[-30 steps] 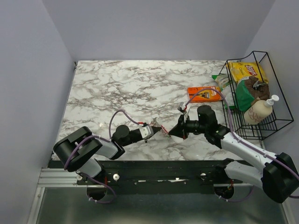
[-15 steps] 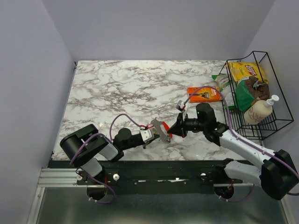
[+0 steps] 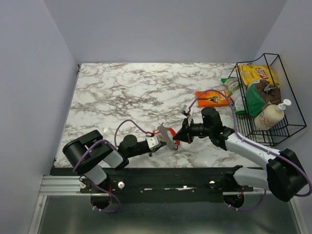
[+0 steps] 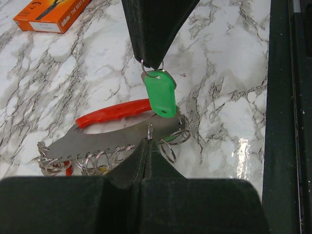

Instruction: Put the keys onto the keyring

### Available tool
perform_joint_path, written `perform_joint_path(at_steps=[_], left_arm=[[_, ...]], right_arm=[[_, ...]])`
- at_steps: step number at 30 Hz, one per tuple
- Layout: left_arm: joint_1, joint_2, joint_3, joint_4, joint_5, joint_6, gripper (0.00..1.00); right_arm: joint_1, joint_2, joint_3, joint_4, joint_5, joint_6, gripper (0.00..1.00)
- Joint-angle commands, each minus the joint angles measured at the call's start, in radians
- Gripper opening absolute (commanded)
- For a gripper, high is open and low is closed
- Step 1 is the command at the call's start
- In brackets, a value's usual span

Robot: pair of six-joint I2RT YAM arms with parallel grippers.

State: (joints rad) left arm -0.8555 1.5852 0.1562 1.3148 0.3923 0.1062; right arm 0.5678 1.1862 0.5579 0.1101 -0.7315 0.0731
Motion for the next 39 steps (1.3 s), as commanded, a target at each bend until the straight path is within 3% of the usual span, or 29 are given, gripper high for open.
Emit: perform_joint_path(at_steps=[1, 39], left_arm=[[-0.014, -0.002, 0.005, 0.370, -0.024, -0.014, 0.00], [-0.068, -0.048, 0.013, 0.373, -0.112, -0.016, 0.00]], right_arm=[[-0.003, 0.027, -0.009, 0.082, -0.048, 0.013, 0.01], [-0.003, 0.141, -0.090, 0.257, -0.111, 0.076, 0.01]])
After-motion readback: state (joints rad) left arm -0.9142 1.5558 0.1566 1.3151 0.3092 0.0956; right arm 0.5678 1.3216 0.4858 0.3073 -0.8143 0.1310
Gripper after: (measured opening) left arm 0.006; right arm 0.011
